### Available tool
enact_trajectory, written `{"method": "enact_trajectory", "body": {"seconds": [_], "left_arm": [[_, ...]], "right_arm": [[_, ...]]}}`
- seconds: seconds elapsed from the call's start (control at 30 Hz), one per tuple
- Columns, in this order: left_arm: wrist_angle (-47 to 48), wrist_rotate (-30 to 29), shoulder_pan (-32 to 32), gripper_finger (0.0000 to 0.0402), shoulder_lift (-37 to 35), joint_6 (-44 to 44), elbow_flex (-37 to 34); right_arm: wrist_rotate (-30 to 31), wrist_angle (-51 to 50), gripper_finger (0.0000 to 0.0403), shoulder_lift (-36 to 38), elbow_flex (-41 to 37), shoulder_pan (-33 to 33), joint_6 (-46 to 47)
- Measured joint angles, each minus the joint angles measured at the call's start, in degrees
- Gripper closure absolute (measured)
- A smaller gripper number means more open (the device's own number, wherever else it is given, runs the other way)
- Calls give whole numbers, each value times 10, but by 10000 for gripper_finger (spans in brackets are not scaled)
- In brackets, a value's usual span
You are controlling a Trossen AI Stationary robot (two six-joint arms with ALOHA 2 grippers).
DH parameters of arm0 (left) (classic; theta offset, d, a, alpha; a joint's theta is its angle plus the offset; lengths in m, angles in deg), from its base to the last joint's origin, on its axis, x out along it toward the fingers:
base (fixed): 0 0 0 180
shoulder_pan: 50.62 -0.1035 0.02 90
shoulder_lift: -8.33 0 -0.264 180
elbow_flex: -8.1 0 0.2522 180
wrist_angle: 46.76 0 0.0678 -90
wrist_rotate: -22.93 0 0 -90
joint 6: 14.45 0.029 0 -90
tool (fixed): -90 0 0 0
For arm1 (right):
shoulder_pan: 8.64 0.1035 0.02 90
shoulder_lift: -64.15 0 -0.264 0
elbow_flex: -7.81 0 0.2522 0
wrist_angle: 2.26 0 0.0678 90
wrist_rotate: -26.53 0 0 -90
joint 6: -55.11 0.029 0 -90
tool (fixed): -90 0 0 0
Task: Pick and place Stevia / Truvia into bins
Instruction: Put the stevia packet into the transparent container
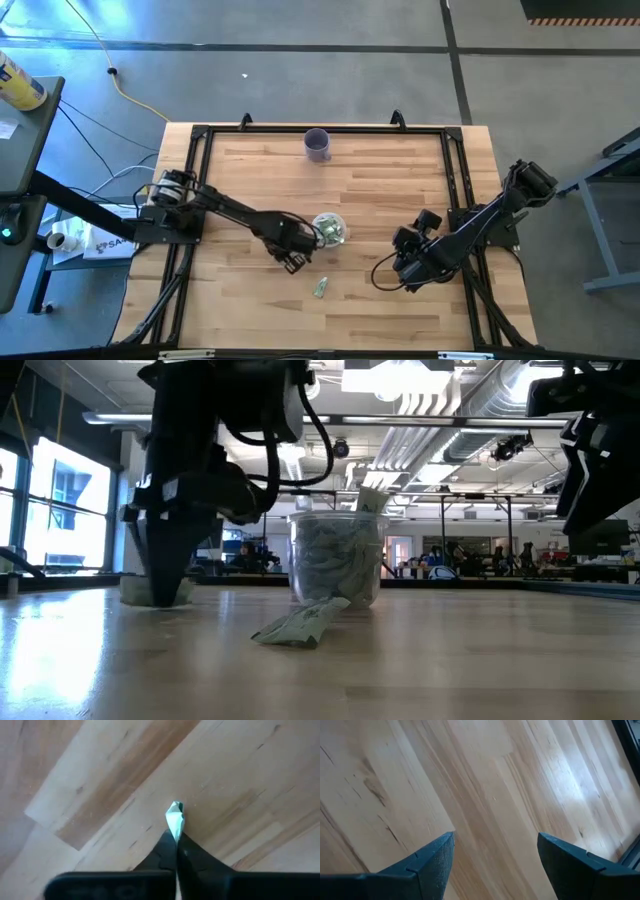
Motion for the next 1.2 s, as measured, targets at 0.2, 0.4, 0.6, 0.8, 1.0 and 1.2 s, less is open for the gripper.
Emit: {"method": "enact_trajectory", "body": {"seconds": [0.2,0.4,0.6,0.8,1.0,1.2], "left_arm": [[105,-38,-45,333,-20,52,77],[113,-91,-87,373,-40,126,201],[25,-123,-86,367,-30,191,277],[189,-133,-90,365,-28,183,254],[209,-76,-74,303,-29,157,176],[114,-33,-66,198,-32,140,74]], "right_arm": [[-1,-17,126,0,0,-2,-10],[11,-22,126,0,0,-23,-10],[24,-6,126,0,0,-42,0],[20,3,126,0,0,-45,0],[22,9,126,0,0,-46,0],[15,18,126,0,0,-49,-2]]}}
